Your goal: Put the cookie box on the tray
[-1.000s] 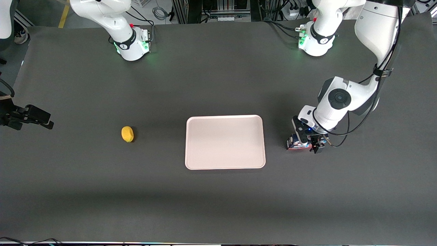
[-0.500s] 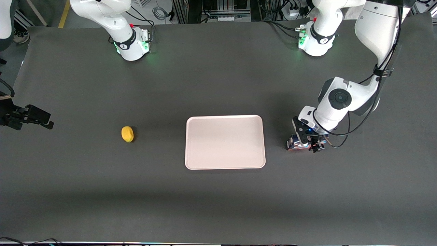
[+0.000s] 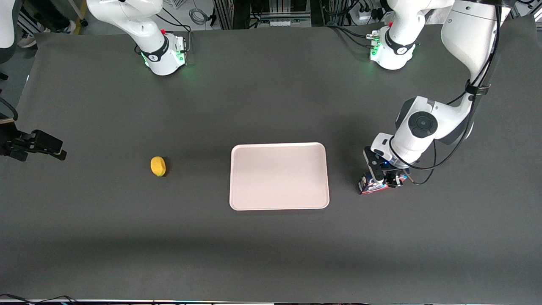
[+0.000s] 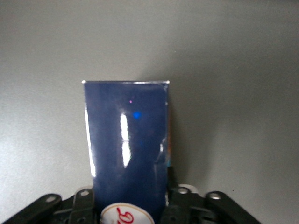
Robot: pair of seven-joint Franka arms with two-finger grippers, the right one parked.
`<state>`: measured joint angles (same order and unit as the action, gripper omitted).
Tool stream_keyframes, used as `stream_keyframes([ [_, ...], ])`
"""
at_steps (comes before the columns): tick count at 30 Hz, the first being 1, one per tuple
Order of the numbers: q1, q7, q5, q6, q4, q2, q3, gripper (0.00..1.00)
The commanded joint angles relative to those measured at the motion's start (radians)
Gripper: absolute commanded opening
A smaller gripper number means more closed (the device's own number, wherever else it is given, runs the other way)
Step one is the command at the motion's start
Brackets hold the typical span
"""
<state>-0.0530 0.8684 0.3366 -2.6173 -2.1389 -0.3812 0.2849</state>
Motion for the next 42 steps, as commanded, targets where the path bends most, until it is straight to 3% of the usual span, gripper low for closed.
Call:
stream_keyframes([
  [1, 0.018, -0.022, 0.006, 0.062, 0.034, 0.016, -0.013, 0.27],
  [8, 0.015, -0.026, -0.022, 0.158, 0.086, 0.033, -0.012, 0.25],
  [17, 0.015, -0.038, -0.295, 0.338, 0.157, 0.113, -0.012, 0.24],
  [21, 0.016, -0.147, -0.387, 0.39, 0.163, 0.168, -0.015, 0.22],
  [26, 0.033, -0.337, -0.395, 0.456, 0.208, 0.216, -0.015, 0.22],
  [36, 0.111, -0.713, -0.421, 0.654, 0.436, 0.226, -0.024, 0.23],
  [42, 0.173, -0.954, -0.418, 0.678, 0.502, 0.216, -0.02, 0.23],
])
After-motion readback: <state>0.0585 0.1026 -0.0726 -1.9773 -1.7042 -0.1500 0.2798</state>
